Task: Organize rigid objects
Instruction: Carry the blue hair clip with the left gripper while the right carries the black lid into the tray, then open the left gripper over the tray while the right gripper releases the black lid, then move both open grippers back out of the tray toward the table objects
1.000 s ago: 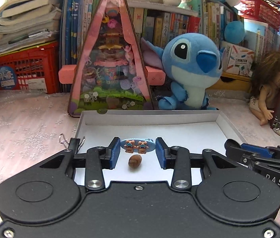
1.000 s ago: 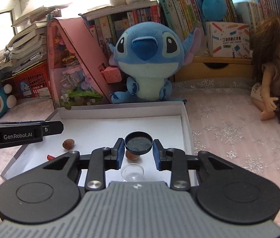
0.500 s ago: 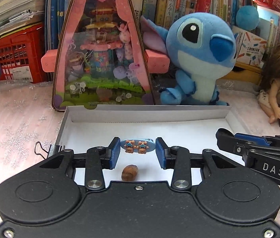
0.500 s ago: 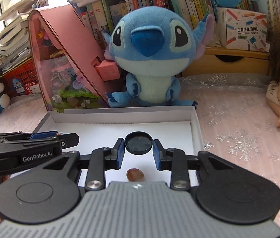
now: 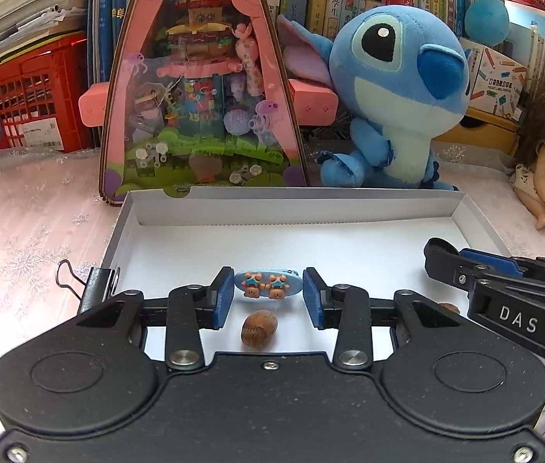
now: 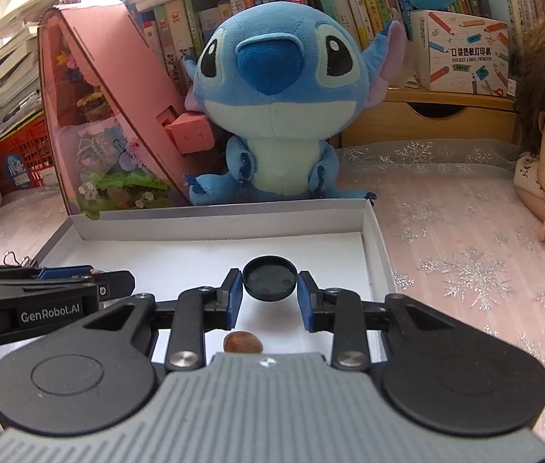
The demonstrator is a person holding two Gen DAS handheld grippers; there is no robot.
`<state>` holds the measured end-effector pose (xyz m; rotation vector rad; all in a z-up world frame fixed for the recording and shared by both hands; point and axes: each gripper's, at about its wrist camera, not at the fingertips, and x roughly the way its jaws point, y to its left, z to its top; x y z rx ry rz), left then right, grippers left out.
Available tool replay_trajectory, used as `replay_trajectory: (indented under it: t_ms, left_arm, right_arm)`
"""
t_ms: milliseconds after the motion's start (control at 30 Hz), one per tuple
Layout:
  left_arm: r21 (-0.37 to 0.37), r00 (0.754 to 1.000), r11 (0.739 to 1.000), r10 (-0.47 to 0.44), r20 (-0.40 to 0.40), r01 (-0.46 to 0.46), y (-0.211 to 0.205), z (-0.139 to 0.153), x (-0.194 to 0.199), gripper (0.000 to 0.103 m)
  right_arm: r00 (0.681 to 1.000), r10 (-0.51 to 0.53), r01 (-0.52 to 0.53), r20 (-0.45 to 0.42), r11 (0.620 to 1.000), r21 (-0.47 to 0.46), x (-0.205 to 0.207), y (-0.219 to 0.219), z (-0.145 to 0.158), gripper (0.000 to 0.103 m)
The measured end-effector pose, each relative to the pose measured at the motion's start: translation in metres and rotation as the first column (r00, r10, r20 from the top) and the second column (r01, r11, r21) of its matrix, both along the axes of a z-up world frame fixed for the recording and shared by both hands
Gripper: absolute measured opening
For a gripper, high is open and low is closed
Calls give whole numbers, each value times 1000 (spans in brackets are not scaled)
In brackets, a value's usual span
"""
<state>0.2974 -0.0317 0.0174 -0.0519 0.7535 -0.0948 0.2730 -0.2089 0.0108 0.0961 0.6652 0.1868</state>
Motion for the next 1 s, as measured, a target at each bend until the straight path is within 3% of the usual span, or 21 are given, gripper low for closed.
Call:
replay_trajectory:
  t_ms: [500,567,633,833,1000]
  left_arm:
    - [5,1000,1000,2,-24,-2,-1,-1,2,38]
    - [8,1000,1000,6,-21,-6,-1,0,1,42]
    - [10,1000,1000,11,-15,-10,-1,1,0,47]
    - [15,1000,1000,-1,8,1,-3,9,-13,64]
    - [3,999,1000,-8,33,8,-7,19,-31,71]
  right_arm:
    - [1000,-11,11,-20,1000,2,3,1,-2,39]
    - [1000,-11,11,-20,1000,9,3,0,-2,43]
    - [1000,-15,15,-17,1000,21,2,-2,-2,55]
    - [999,-17,15,30,999,43,-13,-9,7,65]
    - [998,5,-7,68,999,41,-33,-13,19,72]
